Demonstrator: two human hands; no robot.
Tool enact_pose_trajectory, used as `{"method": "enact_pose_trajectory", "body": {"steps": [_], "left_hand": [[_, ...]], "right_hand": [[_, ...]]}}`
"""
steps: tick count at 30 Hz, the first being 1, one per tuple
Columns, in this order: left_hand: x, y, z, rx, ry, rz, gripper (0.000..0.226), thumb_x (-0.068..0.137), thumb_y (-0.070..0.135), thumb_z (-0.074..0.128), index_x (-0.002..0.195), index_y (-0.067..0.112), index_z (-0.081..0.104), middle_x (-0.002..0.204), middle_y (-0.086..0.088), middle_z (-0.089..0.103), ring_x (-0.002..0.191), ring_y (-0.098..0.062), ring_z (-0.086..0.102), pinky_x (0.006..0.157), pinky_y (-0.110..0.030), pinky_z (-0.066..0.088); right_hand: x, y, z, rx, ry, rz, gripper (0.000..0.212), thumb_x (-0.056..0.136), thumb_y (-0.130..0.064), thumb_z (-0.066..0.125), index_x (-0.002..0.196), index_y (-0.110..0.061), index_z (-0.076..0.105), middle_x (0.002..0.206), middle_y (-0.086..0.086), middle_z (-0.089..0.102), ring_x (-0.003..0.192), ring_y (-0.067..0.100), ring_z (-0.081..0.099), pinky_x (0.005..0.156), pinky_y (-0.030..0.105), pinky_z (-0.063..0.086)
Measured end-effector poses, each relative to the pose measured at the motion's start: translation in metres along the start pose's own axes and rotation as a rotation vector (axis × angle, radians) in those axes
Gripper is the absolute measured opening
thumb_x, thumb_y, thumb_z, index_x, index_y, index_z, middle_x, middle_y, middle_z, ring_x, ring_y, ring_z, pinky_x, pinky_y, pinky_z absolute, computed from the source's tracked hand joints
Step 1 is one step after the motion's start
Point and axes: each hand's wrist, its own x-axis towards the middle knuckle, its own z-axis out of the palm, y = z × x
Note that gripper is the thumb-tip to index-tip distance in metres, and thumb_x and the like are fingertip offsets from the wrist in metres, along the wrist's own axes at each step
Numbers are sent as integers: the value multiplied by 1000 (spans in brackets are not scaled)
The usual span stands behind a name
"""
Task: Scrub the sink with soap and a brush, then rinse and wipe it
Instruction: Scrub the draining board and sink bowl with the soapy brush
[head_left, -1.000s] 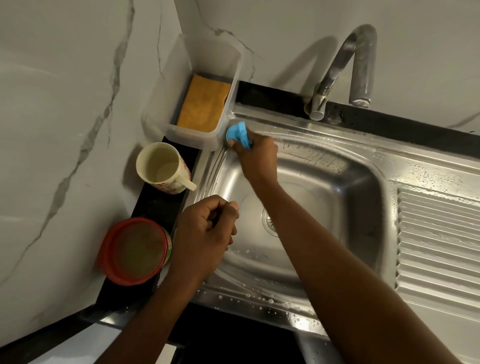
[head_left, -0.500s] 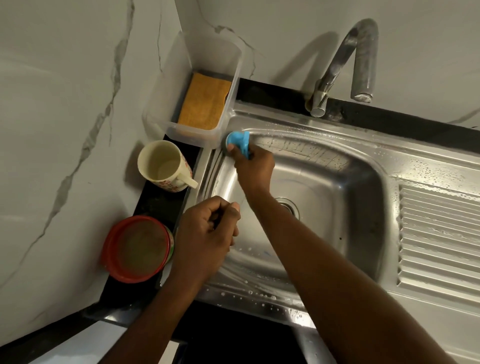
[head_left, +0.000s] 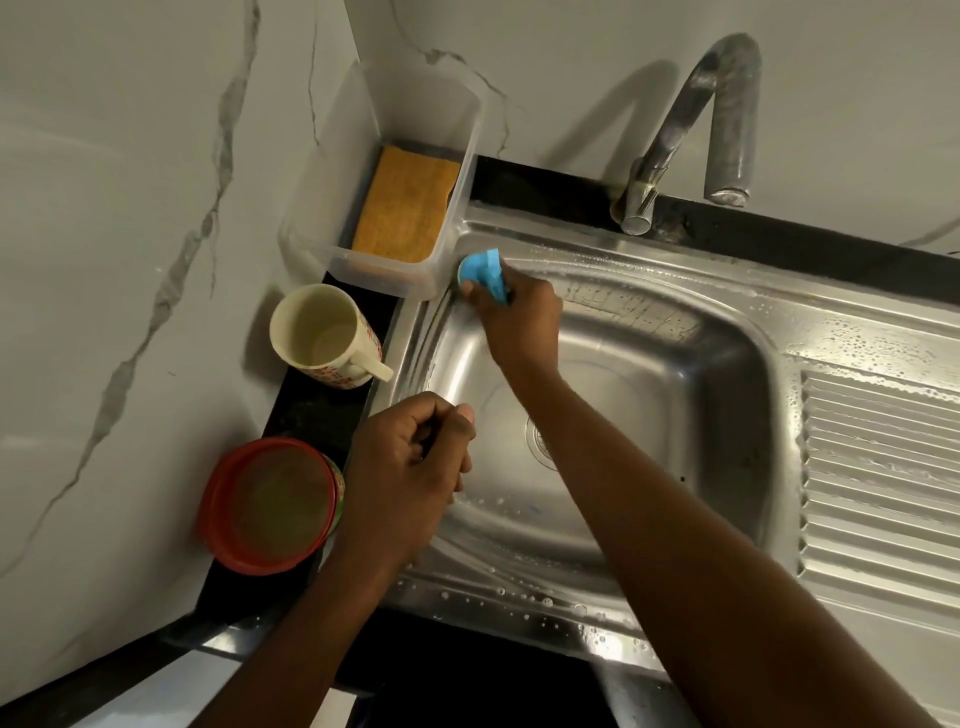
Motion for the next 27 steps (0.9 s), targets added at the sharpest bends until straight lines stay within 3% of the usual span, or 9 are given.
{"method": "enact_pose_trajectory", "body": {"steps": [2,4,7,10,15,19,21,24,27], "left_hand": [[0,-1,-1,-5,5,-9,28,103,17,67,75,11,68,62,-8,67,55,-29,66,56,-52,58],[-1,-3,-2,-4,3,-11,30,103,20,67,73,16,68,62,-7,67,55,-27,66,58,-51,58],[-1,-6,-2,13,-9,-12,30,103,23,68,74,22,69,62,-4,68,55,-24,67,60,-50,60],[0,-4,-1,-1,-4,-28,28,103,20,66,75,18,69,62,-5,67,55,-23,66,60,-51,60],[4,-6,-1,-14,-1,-20,27,100,30,67,74,24,69,62,-4,68,55,-23,67,58,-46,59],[5,-5,-1,-4,-16,-16,23,95,39,64,76,27,70,63,-1,69,55,-21,68,59,-50,61],[6,-4,-1,3,-12,-9,23,96,39,63,77,27,70,64,-1,69,56,-21,68,59,-51,61],[7,-5,-3,-13,-8,-8,25,99,33,66,76,25,69,63,-3,69,55,-21,68,57,-48,60],[7,-5,-2,-25,1,-22,27,103,22,67,76,18,70,63,-5,68,55,-21,67,56,-44,58]], "right_hand": [[22,-7,-11,-266,-5,-126,42,99,-36,69,136,-17,64,110,-5,73,87,4,69,75,20,57],[43,-18,-22,-452,11,-203,39,100,-35,67,135,-19,64,112,-1,74,92,9,69,82,26,59],[59,-36,-16,-447,9,-188,37,99,-31,68,133,-17,64,117,1,72,101,12,69,90,31,59],[51,-35,-5,-359,-21,-155,39,100,-31,67,137,-18,61,113,-4,69,97,7,65,89,29,58],[55,-21,-43,-431,-19,-143,45,95,-37,74,135,-20,65,119,1,74,105,14,69,93,34,58],[55,-30,-15,-339,-13,-86,41,97,-31,71,135,-16,63,109,-6,68,82,-3,59,71,10,45],[52,-30,-9,-317,-33,-92,40,97,-32,72,133,-16,65,105,-9,66,83,-2,61,66,6,40],[45,-14,-30,-369,-78,-130,41,96,-34,73,133,-19,66,114,-4,72,98,6,66,86,21,54],[54,-3,-51,-364,-17,-119,44,92,-40,76,132,-23,68,114,-4,75,101,9,70,92,36,60]]}}
